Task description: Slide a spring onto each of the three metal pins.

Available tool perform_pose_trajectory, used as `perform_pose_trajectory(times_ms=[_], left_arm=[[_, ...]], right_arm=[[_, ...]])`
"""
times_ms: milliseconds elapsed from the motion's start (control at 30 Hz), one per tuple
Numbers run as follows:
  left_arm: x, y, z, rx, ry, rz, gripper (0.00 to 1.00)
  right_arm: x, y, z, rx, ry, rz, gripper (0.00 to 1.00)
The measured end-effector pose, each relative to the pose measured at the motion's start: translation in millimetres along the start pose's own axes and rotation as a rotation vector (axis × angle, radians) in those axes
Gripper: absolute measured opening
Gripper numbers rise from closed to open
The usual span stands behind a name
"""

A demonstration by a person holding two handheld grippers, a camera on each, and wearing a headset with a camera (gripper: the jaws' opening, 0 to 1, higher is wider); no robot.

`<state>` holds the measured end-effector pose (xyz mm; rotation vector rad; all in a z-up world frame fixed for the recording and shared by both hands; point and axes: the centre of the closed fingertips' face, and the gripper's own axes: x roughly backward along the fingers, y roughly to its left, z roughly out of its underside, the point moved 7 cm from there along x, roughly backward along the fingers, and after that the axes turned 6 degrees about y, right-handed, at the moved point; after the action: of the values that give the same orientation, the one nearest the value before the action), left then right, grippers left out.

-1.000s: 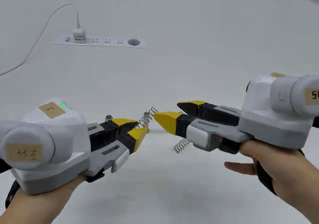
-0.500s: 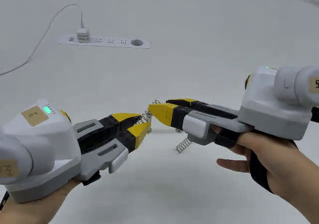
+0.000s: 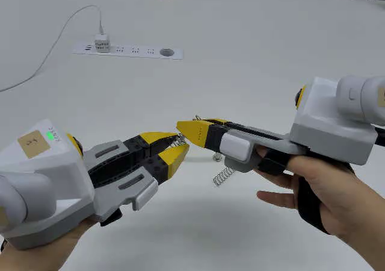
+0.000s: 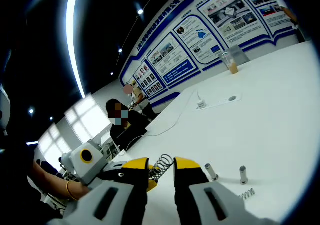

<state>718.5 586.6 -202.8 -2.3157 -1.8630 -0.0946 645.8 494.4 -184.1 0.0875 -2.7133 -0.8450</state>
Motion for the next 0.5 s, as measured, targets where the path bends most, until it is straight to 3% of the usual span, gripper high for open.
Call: perform_pose_trajectory(times_ms=[167, 500], left_arm=[[0.1, -0.3, 0.3, -0.011, 0.008, 0.003, 0.1], [-2.1, 1.0, 6.4, -0.015, 0.091, -0.007, 0.11]], right_arm=[[0.4, -0.3, 0.0, 0.0, 0.004, -0.008, 0.16], [-3.0, 4.9, 4.3, 0.042, 0.04, -0.037, 0.12]])
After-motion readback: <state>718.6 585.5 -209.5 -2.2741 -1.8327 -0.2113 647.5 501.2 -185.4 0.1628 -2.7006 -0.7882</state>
